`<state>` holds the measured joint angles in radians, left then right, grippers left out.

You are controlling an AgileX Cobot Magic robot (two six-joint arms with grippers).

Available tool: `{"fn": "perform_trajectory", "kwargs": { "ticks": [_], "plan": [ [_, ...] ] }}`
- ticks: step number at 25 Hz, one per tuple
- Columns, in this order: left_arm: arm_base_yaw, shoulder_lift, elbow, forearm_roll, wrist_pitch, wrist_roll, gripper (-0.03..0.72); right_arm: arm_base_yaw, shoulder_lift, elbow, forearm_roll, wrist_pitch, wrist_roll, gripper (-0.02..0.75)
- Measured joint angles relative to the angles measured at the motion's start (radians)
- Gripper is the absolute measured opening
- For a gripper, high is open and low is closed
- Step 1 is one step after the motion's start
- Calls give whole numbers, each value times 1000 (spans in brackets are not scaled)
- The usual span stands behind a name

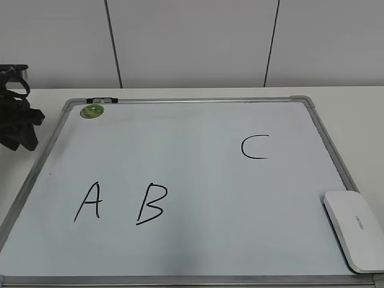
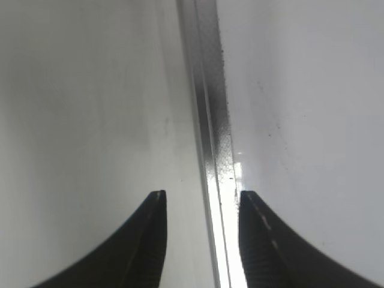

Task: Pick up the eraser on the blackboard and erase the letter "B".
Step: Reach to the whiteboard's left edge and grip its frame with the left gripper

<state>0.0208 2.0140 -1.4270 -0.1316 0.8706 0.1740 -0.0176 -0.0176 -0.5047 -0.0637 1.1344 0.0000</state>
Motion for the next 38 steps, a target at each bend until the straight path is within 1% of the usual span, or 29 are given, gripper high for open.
{"fn": "perform_trajectory", "kwargs": {
  "ticks": [13, 20, 26, 38],
  "plan": [
    [0, 50, -2, 0, 10, 2, 273, 0, 0, 0, 0, 0, 0, 591],
    [0, 73, -2, -22, 9, 2, 273, 0, 0, 0, 0, 0, 0, 591],
    [0, 81, -2, -24, 6, 2, 243, 0, 0, 0, 0, 0, 0, 591],
    [0, 110, -6, -29, 4, 3, 241, 0, 0, 0, 0, 0, 0, 591]
  ]
}}
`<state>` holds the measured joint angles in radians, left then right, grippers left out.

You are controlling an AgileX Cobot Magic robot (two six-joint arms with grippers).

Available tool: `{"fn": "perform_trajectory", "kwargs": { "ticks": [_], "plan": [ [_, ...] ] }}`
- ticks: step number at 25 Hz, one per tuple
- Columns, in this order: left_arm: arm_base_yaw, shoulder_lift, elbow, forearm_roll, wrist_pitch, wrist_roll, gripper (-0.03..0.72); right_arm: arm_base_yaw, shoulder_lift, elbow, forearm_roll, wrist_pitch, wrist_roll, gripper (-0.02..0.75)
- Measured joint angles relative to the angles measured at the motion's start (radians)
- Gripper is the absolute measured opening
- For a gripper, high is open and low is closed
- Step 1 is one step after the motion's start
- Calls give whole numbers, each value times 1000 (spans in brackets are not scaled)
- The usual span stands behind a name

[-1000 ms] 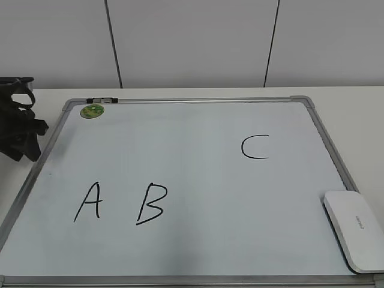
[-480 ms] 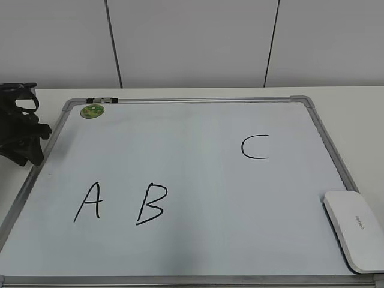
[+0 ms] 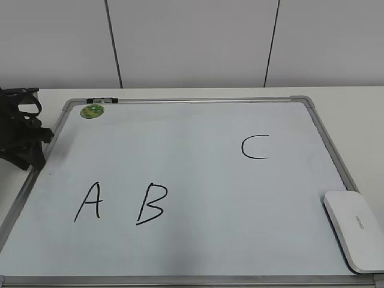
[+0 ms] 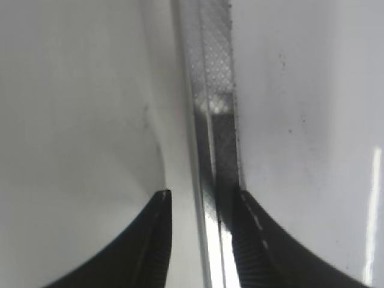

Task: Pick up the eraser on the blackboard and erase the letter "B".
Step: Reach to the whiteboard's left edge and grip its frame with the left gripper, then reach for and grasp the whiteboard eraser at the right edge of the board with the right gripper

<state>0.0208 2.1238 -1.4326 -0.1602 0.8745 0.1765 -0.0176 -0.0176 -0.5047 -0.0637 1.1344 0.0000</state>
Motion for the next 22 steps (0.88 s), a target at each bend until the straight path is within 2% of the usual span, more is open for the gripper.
{"fn": "perform_trajectory", "kwargs": {
  "ticks": [2, 5, 7, 17, 22],
  "plan": [
    [0, 7, -2, -4, 5, 0, 214, 0, 0, 0, 0, 0, 0, 591],
    [0, 12, -11, -20, 19, 0, 67, 0, 0, 0, 0, 0, 0, 591],
    [0, 14, -15, -27, 24, -2, 24, 0, 0, 0, 0, 0, 0, 591],
    [0, 16, -17, -31, 27, -10, 15, 0, 7, -17, 10, 0, -7, 591],
    [0, 16, -17, -31, 27, -11, 14, 0, 152, -42, 64, -42, -31, 591]
  ]
}}
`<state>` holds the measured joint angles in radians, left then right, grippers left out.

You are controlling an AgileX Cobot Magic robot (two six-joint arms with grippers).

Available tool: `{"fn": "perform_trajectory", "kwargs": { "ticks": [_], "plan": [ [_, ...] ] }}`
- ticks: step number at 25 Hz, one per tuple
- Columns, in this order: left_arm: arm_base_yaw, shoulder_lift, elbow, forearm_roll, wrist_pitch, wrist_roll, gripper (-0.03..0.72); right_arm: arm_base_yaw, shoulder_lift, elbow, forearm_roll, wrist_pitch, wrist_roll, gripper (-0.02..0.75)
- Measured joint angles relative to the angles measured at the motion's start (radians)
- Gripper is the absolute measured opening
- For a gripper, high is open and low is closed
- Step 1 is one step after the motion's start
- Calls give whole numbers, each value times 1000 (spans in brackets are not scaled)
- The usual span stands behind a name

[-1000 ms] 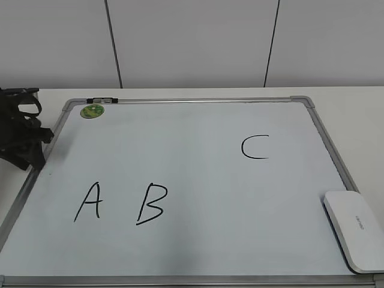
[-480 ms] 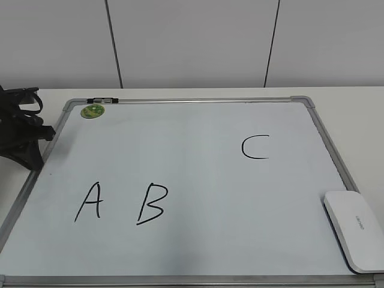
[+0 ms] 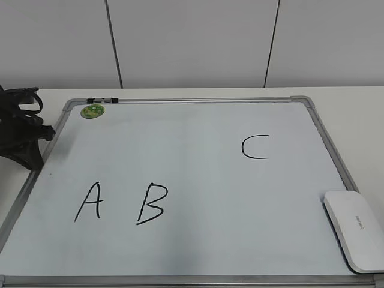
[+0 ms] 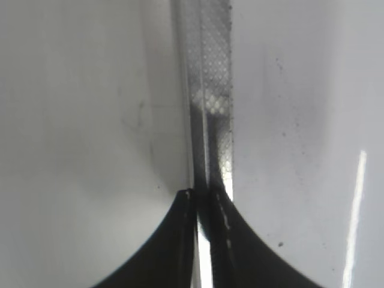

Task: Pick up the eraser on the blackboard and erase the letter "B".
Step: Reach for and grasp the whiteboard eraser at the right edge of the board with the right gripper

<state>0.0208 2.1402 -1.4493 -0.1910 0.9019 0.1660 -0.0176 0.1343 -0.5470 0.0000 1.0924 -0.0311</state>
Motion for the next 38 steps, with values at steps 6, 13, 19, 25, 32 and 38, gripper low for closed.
{"fn": "perform_trajectory", "kwargs": {
  "ticks": [6, 13, 19, 25, 32, 38],
  "plan": [
    [0, 0, 0, 0, 0, 0, 14, 0, 204, 0, 95, -100, -24, 591],
    [0, 0, 0, 0, 1, -2, 14, 0, 421, -18, 132, -116, -107, 591],
    [0, 0, 0, 0, 1, -2, 14, 0, 621, -94, 151, -116, -150, 591],
    [0, 0, 0, 0, 2, -2, 14, 0, 781, -133, 194, -99, -154, 591],
    [0, 0, 0, 0, 2, -2, 14, 0, 892, -135, 221, -100, -155, 591],
    [0, 0, 0, 0, 2, -2, 14, 0, 999, -135, 229, -167, -191, 592]
  ]
}}
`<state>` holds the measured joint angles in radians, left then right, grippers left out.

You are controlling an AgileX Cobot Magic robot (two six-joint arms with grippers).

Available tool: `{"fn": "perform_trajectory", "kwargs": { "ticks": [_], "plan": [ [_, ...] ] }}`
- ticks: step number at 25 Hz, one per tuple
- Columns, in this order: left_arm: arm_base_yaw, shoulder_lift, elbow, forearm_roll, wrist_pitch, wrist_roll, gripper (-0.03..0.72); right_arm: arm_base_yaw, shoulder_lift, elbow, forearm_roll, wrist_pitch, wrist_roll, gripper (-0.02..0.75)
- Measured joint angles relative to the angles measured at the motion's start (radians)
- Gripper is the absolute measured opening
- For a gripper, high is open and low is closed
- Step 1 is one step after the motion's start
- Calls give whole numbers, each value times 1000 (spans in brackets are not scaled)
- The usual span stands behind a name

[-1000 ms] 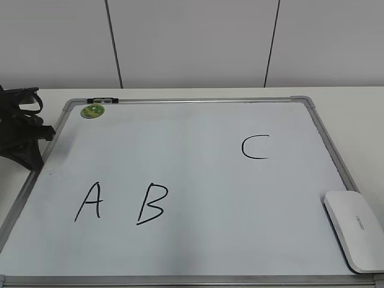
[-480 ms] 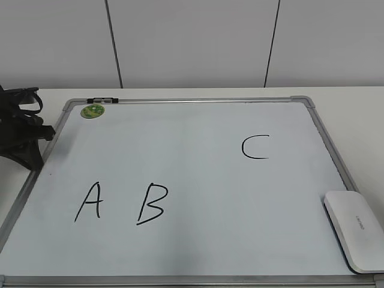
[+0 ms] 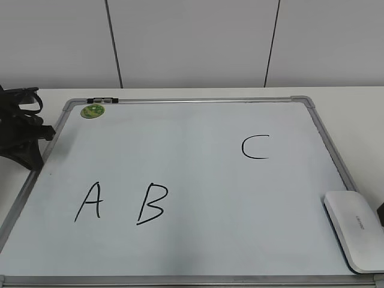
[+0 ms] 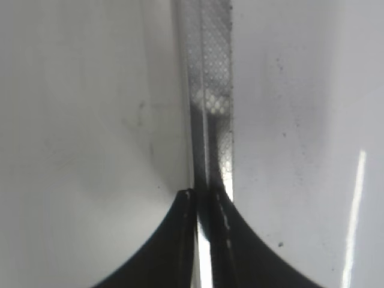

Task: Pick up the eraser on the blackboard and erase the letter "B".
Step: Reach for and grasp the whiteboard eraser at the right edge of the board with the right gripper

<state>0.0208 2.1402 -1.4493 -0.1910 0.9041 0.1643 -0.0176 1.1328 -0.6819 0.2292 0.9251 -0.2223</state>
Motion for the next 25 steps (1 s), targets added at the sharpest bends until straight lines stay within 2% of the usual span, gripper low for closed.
{"fn": "perform_trajectory", "kwargs": {
  "ticks": [5, 11, 25],
  "plan": [
    [0, 0, 0, 0, 0, 0, 14, 7, 92, -2, 8, -72, -13, 592],
    [0, 0, 0, 0, 0, 0, 14, 73, 177, -2, -7, -150, 13, 592],
    [0, 0, 0, 0, 0, 0, 14, 75, 328, -9, -46, -246, 74, 592]
  ]
}}
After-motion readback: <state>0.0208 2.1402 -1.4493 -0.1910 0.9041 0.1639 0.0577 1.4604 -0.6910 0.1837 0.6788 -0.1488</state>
